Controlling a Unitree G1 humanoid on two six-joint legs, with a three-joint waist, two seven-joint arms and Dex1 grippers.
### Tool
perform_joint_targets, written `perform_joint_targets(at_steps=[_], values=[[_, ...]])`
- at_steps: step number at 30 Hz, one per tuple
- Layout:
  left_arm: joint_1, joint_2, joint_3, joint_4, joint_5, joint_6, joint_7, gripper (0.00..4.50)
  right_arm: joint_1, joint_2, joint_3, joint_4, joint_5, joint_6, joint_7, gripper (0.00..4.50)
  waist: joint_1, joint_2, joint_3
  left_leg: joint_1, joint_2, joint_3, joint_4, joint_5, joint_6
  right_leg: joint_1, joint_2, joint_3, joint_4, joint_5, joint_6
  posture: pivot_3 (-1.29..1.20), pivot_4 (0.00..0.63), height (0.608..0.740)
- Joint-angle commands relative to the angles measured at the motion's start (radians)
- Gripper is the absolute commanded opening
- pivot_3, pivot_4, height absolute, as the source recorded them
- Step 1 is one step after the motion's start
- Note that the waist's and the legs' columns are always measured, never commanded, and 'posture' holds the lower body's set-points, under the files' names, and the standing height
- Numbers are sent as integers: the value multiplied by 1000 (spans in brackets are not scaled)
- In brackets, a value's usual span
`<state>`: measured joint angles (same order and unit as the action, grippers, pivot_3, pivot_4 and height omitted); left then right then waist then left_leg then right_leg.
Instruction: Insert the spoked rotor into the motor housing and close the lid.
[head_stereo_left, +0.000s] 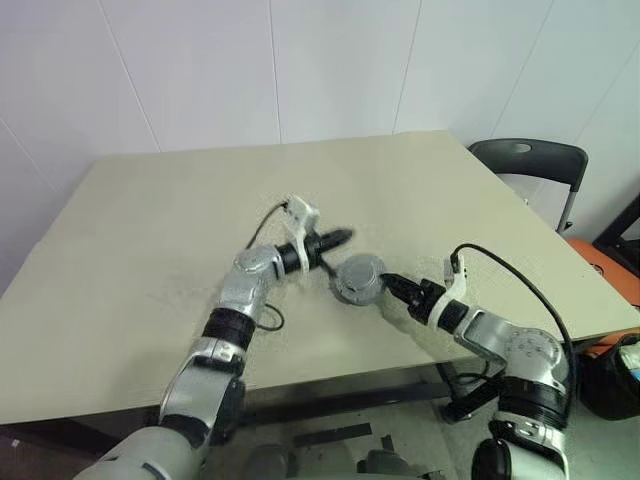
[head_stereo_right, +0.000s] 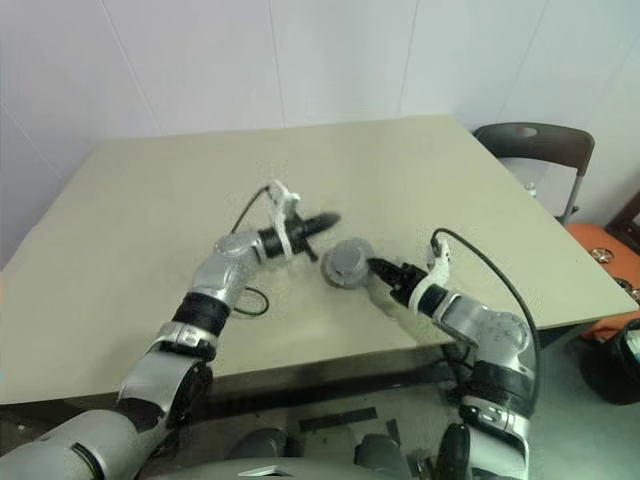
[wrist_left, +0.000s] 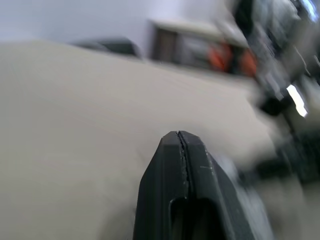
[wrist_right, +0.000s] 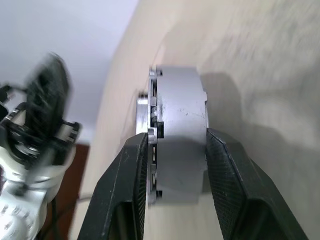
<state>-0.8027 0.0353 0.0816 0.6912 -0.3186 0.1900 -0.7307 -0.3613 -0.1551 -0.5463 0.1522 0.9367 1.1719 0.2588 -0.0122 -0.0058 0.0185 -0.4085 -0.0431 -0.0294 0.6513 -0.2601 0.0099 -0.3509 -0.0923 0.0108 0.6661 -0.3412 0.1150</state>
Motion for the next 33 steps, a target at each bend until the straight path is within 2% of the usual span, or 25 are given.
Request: perform_joint_targets(at_steps=[1, 9, 13, 16, 22, 24, 27, 28, 33], values=[[-54, 1, 141, 39, -107, 36, 111, 0, -31, 11, -76, -5, 33, -92, -57, 1483, 2, 0, 0, 0, 0, 0, 0, 0, 0, -1, 1, 1, 0, 0, 0, 0, 0, 740], [-29, 2, 189, 54, -137, 74, 125, 0, -39, 37, -104, -18, 74, -203, -132, 1483, 3, -2, 3, -2, -2, 1, -2, 0, 0, -3, 3, 5, 0, 0, 0, 0, 0, 740], [-27, -13, 249, 56, -198, 100, 167, 0, -38, 29, -91, -3, 71, -232, -134, 1483, 1, -2, 3, -2, -2, 1, -2, 1, -2, -3, 4, 6, 0, 0, 0, 0, 0, 740], [-9, -31, 273, 37, -237, 137, 168, 560, -52, 41, -102, 1, 95, -261, -135, 1482, 0, -2, 3, -2, 0, 1, -2, 1, -2, -4, 4, 6, 0, 0, 0, 0, 0, 740], [43, -91, 295, -4, -306, 237, 199, 2561, -74, 97, -91, -21, 147, -309, -132, 1482, -1, -2, 3, -3, 0, 1, -3, 1, -2, -5, 4, 7, 0, 0, 0, 0, 0, 740], [60, -112, 291, -16, -318, 263, 206, 3356, -78, 115, -82, -21, 148, -329, -135, 1482, -2, -2, 3, -3, 0, 1, -3, 1, -2, -6, 5, 7, 0, 0, 0, 0, 0, 740], [93, -149, 278, -28, -327, 303, 216, 4272, -78, 136, -62, -23, 144, -350, -132, 1482, -2, -2, 3, -2, 0, 1, -3, 2, -3, -6, 5, 8, 1, 0, 0, 0, 0, 740], [104, -164, 278, -26, -331, 315, 222, 4480, -74, 142, -52, -24, 140, -355, -127, 1482, -2, -2, 3, -2, 0, 1, -3, 2, -3, -6, 5, 8, 1, 0, 0, 0, 0, 740], [117, -211, 307, -40, -407, 425, 259, 4480, -67, 177, -50, -17, 176, -385, -129, 1482, -2, -2, 3, -2, 0, 1, -3, 2, -3, -6, 4, 8, 1, 0, 0, 0, 0, 740]])
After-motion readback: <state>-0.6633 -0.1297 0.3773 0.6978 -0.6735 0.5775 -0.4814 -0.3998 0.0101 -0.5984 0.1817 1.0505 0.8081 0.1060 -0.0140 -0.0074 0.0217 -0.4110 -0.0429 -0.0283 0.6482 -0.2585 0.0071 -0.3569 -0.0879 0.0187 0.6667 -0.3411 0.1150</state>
